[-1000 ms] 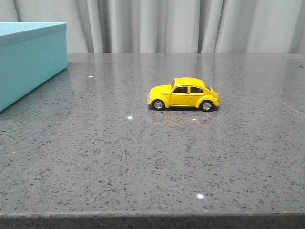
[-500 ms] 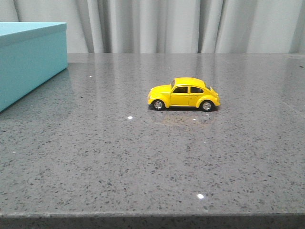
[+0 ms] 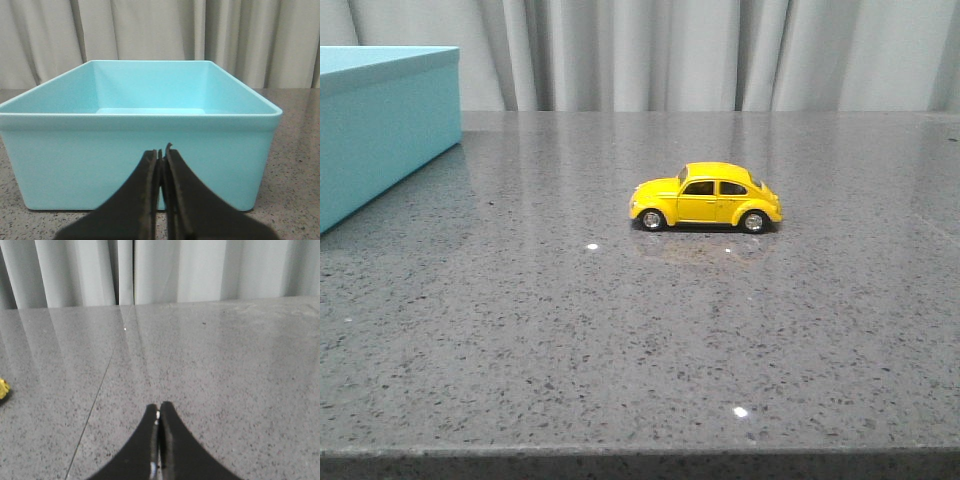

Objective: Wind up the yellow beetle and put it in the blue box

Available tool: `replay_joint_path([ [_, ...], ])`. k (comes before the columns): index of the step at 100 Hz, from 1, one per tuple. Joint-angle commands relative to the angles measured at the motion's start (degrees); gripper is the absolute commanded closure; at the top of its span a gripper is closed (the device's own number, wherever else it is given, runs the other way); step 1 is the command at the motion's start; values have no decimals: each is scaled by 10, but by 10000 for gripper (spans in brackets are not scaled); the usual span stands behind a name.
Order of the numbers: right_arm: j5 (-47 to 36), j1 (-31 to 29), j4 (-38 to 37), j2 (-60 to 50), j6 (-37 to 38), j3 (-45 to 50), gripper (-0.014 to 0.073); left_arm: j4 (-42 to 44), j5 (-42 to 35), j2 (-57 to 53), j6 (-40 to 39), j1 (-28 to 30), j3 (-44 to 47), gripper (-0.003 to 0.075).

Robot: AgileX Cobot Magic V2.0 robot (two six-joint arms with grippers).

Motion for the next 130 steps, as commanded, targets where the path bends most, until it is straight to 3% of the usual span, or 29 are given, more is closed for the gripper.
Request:
replay_joint_path([
  [1, -69, 0, 1, -9, -7, -14, 652, -4, -44, -17, -3, -3, 8, 741],
  [24, 28, 0, 1, -3, -1, -85, 652, 0, 62, 11, -3, -3, -88, 741],
  [43, 157, 0, 1, 34, -1, -170, 625, 0, 85, 65, -3, -3, -158, 732],
  [50, 192, 0, 1, 55, -1, -196, 566, 0, 94, 87, -3, -3, -182, 675],
  [65, 229, 0, 14, 103, -1, -241, 404, 0, 94, 137, -3, -3, -221, 451],
  [74, 231, 0, 29, 136, -1, -265, 363, 0, 94, 164, -3, -3, -242, 389],
  [105, 319, 0, 60, 293, -1, -364, 363, -7, 124, 253, -3, -3, -296, 384],
  [130, 286, 0, 62, 367, -1, -375, 363, -7, 108, 257, -3, -3, -296, 384],
])
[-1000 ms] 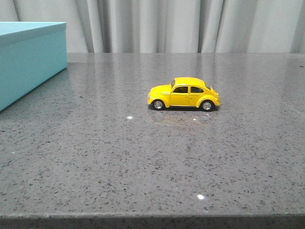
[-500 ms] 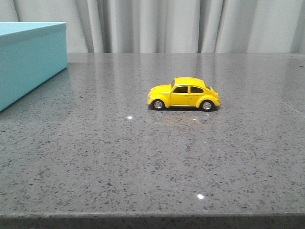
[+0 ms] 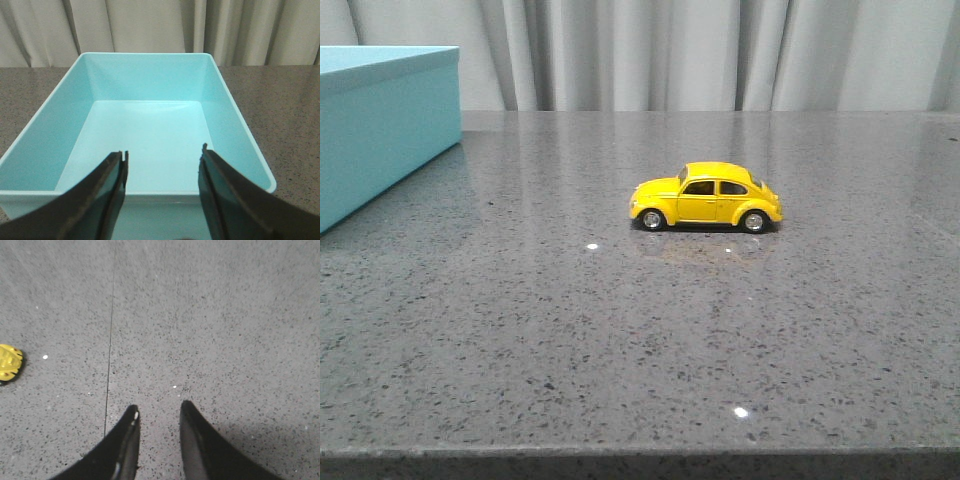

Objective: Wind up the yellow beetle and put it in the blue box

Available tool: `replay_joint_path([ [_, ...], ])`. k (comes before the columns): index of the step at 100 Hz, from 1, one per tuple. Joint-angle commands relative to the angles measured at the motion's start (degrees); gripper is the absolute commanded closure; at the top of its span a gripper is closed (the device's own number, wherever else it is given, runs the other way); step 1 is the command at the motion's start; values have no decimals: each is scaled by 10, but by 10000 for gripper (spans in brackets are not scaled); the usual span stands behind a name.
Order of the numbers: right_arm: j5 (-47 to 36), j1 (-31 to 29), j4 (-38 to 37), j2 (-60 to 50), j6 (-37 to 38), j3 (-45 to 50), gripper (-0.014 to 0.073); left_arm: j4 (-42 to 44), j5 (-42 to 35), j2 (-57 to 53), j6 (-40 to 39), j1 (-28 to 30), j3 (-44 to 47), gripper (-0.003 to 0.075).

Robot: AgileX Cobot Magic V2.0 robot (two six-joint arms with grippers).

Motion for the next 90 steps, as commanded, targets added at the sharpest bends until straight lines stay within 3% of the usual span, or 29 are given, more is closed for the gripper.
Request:
replay_joint_path([
  [1, -51, 0, 5, 20, -1, -21, 363, -7, -54, 7, -3, -3, -22, 384],
  [11, -68, 0, 14, 33, -1, -27, 363, -7, -58, 7, -3, -3, -22, 384],
  [24, -11, 0, 13, 74, -3, -68, 358, -7, -62, 7, -3, -3, -22, 384],
  [50, 57, 10, 14, 166, -12, -158, 168, -7, -63, 7, -3, -3, -22, 384],
  [90, 152, 136, 13, 334, 34, -322, 167, -7, -66, 7, -3, -3, -22, 384],
])
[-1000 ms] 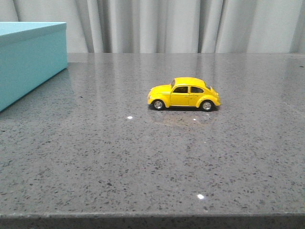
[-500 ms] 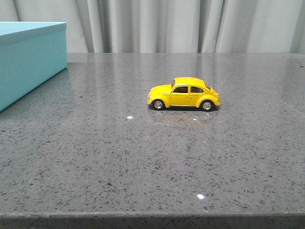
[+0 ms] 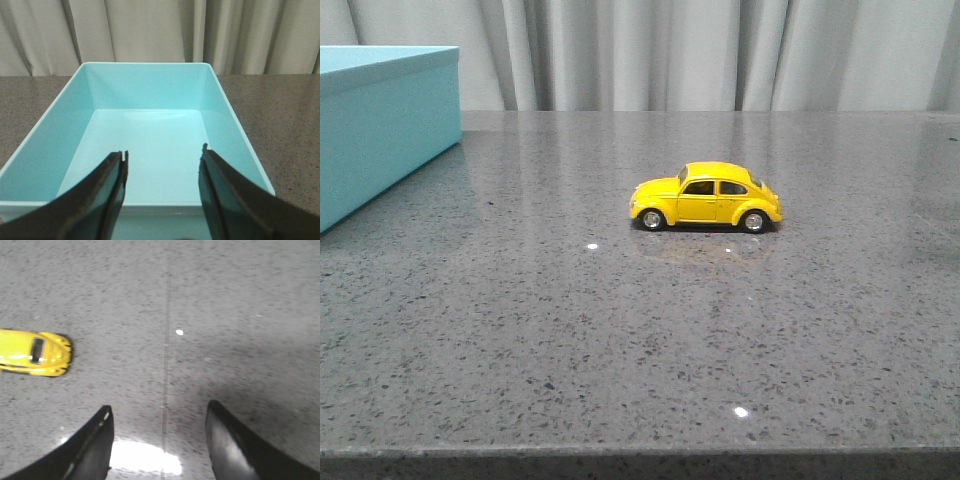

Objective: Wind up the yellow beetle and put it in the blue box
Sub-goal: 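Lower the right gripper onto the yellow toy car and grip it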

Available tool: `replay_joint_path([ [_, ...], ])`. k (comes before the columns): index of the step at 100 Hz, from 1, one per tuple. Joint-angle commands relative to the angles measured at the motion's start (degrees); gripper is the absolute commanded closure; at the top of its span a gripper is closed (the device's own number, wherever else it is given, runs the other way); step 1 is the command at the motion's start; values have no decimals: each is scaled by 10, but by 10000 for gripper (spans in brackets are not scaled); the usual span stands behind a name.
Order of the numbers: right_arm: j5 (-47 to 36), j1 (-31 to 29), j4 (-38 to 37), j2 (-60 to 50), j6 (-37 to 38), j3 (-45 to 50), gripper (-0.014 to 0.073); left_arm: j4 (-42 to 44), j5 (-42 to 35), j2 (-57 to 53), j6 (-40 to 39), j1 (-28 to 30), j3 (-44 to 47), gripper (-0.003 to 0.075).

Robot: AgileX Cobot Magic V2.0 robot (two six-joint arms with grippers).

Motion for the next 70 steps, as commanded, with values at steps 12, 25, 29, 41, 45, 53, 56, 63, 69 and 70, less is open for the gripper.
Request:
replay_joint_path([
  [12, 24, 61, -3, 92, 30, -94, 167, -7, -51, 7, -3, -3, -21, 384],
  [25, 45, 99, -6, 147, 52, -139, 167, -7, -51, 7, -3, -3, -21, 384],
  [29, 47, 111, -7, 164, 58, -153, 167, -7, -51, 7, -3, -3, -21, 384],
  [41, 53, 139, -8, 203, 71, -192, 148, -7, -51, 7, -3, -3, -21, 384],
  [45, 56, 148, -8, 216, 79, -206, 127, -7, -51, 7, -3, -3, -21, 384],
  [53, 69, 160, -8, 236, 100, -230, 102, -7, -51, 7, -3, -3, -21, 384],
  [56, 74, 163, -8, 243, 111, -241, 103, -7, -51, 7, -3, -3, -21, 384],
  [63, 83, 169, -9, 261, 130, -259, 104, -7, -53, 7, -3, -3, -21, 384],
  [69, 88, 174, -9, 274, 145, -270, 104, -7, -54, 7, -3, -3, -21, 384],
  [70, 88, 175, -9, 275, 148, -271, 104, -7, -54, 7, -3, -3, -21, 384],
])
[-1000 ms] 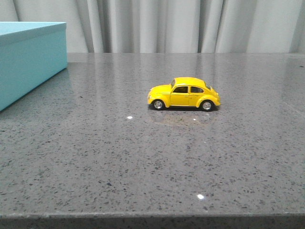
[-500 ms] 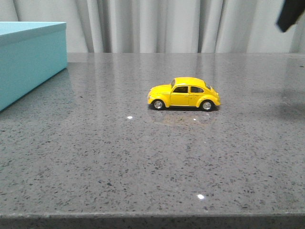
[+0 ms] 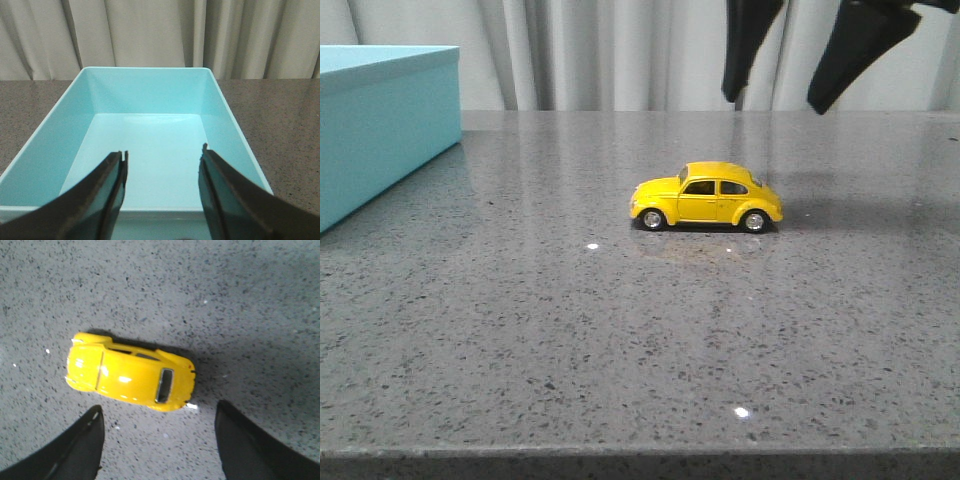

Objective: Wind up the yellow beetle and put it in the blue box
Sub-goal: 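Lower the right gripper onto the yellow toy car and grip it, then pull the yellow car backward along the table with the right gripper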

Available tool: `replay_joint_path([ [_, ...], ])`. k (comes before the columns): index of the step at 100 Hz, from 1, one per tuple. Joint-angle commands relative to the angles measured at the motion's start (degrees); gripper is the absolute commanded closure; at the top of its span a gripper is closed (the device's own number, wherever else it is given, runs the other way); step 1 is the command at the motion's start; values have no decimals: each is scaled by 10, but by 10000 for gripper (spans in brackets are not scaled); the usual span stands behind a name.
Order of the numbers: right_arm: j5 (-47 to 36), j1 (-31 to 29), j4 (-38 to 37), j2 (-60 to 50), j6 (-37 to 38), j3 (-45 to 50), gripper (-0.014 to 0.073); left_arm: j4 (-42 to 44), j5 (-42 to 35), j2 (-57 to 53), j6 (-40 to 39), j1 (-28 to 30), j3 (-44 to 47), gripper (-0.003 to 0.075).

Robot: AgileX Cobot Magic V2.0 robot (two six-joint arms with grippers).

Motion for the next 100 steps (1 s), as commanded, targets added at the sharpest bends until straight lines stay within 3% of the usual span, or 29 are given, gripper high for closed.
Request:
replay_joint_path([
  [1, -2, 7, -7, -2, 26, -35, 104, -7, -46, 7, -3, -3, -21, 384],
  [46, 32, 51, -53, 74, 135, -95, 104, -6, -47, 7, -3, -12, -21, 384],
  [100, 56, 52, -53, 114, 144, -95, 104, 0, -47, 7, -3, -35, -21, 384],
])
